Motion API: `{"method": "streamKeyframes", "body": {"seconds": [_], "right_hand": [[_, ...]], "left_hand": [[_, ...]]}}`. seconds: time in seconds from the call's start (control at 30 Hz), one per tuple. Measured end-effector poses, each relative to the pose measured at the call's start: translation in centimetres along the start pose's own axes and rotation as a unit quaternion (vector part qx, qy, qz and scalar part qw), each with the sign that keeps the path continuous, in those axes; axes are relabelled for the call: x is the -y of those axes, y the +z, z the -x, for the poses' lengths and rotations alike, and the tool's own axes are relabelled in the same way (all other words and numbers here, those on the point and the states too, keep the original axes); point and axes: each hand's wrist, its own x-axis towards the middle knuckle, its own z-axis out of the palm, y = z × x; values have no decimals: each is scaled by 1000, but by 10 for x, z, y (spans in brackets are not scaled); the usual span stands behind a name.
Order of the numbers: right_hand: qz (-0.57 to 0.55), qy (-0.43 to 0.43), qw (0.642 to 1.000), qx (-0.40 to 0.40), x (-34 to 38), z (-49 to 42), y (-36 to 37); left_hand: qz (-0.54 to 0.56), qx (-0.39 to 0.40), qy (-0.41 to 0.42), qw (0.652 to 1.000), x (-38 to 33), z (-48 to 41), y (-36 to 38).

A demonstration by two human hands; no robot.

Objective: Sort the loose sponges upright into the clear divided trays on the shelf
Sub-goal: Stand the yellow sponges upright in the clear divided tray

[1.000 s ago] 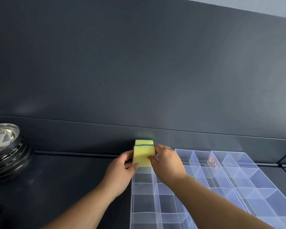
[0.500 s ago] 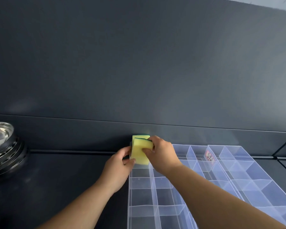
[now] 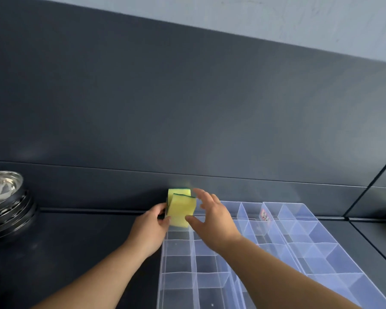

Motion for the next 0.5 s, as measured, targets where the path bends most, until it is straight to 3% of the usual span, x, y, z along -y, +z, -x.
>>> {"method": "streamKeyframes", "body": {"seconds": [0.17,0.33,0.5], "right_hand": [[19,24,999,-20,-35,52,-46],[5,117,989,-93,-104,144,-128],[-20,222,953,-203,-194,300,-219]], "left_hand": [[-94,-41,-17,995,-17,32,-4],[-98,-100,48,989,-75,84,35],[-67,-14,158,985,-145,166,134]]}}
